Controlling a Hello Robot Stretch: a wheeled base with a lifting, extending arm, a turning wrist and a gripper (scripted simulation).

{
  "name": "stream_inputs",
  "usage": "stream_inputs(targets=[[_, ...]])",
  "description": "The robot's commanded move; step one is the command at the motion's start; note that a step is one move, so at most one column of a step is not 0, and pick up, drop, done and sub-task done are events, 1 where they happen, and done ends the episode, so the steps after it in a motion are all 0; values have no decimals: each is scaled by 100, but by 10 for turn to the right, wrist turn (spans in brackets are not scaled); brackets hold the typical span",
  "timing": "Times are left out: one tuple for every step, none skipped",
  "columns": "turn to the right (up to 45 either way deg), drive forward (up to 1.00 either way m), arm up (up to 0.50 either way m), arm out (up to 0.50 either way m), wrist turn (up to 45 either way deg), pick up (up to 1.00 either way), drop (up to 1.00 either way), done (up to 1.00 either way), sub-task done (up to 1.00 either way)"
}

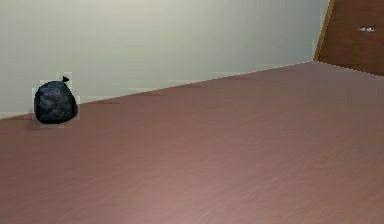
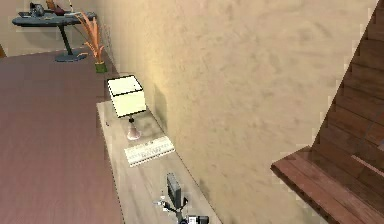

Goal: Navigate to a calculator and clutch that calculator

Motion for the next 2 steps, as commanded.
stream_inputs(targets=[[0, 0, 10, 0, 0, 0, 0, 0, 0], [0, 0, 0, 0, 0, 0, 0, 100, 0]])
